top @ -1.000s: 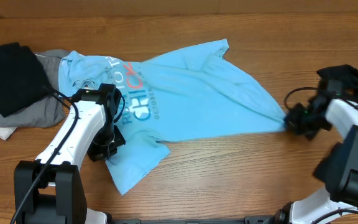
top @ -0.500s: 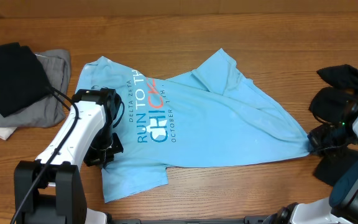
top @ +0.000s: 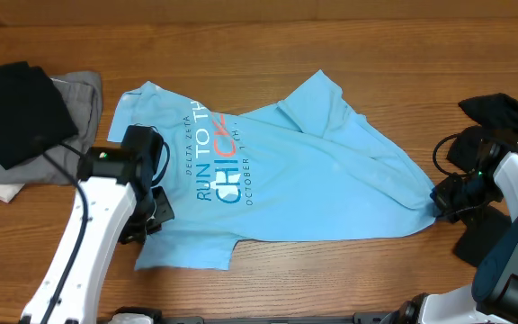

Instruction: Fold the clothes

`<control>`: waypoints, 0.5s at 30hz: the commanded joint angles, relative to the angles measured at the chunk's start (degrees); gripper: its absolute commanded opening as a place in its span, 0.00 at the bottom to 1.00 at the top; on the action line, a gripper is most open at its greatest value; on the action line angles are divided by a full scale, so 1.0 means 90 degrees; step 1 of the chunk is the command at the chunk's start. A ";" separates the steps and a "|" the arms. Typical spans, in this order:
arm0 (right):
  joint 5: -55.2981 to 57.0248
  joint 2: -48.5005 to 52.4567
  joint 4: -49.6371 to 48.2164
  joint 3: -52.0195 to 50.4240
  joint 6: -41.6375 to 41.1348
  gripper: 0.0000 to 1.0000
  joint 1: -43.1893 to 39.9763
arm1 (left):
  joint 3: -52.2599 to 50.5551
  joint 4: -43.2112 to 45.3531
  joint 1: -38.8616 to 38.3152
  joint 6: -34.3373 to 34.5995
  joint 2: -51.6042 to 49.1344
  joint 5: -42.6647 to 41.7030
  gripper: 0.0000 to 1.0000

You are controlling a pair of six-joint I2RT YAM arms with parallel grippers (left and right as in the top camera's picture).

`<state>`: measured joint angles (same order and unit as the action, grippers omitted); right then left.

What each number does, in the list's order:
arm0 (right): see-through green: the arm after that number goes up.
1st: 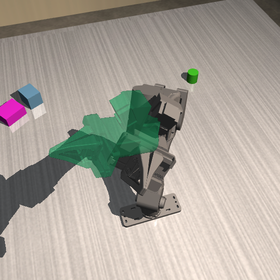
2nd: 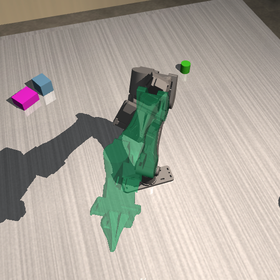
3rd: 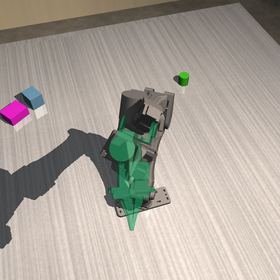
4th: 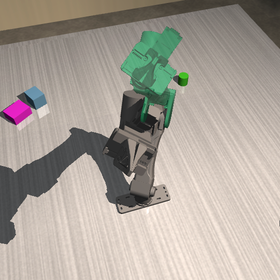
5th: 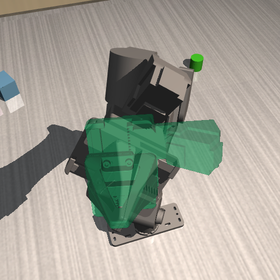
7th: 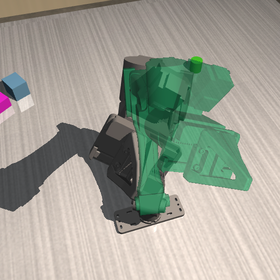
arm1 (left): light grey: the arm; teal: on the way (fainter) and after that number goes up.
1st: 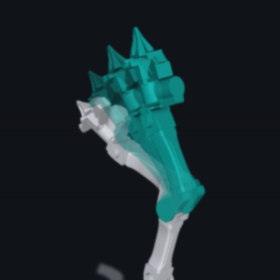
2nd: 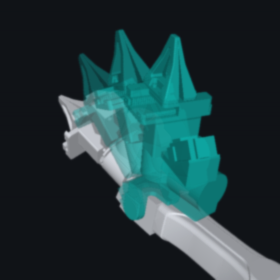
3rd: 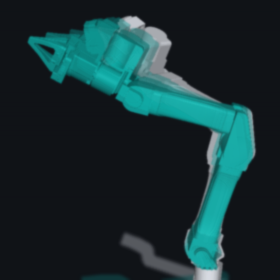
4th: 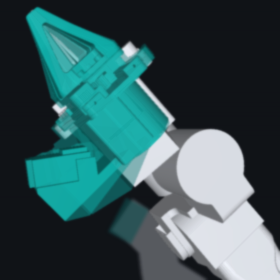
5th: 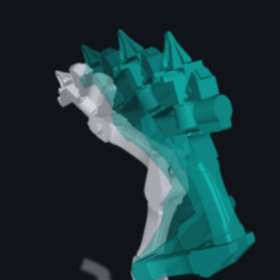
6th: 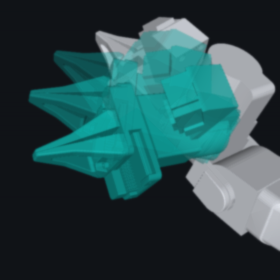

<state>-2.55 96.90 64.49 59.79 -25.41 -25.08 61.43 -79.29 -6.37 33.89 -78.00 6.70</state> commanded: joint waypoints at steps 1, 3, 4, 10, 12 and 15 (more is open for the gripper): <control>0.0034 -0.0124 -0.0085 0.0039 0.0034 0.04 0.0024 | -0.0022 0.0007 0.0010 -0.0097 0.0228 -0.0107 0.04; -0.0012 -0.0124 -0.0085 0.0039 0.0039 0.04 0.0029 | -0.0024 0.0005 0.0010 -0.0097 0.0214 -0.0107 0.04; -0.0034 -0.0124 -0.0027 0.0039 0.0036 0.04 0.0034 | -0.0024 0.0005 0.0010 -0.0097 0.0199 -0.0114 0.04; -0.0002 -0.0124 0.0342 0.0039 0.0032 0.22 0.0036 | -0.0024 0.0005 0.0010 -0.0100 0.0141 -0.0136 0.04; 0.0000 -0.0124 0.0347 0.0041 0.0032 0.27 0.0012 | -0.0024 0.0005 0.0010 -0.0100 0.0141 -0.0136 0.04; -0.0017 -0.0124 0.0389 0.0279 -0.0012 0.28 -0.0063 | -0.0022 0.0002 0.0010 -0.0100 0.0141 -0.0136 0.04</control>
<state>-2.74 96.90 67.77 59.88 -25.23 -25.15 61.43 -79.29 -6.37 33.87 -76.62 5.76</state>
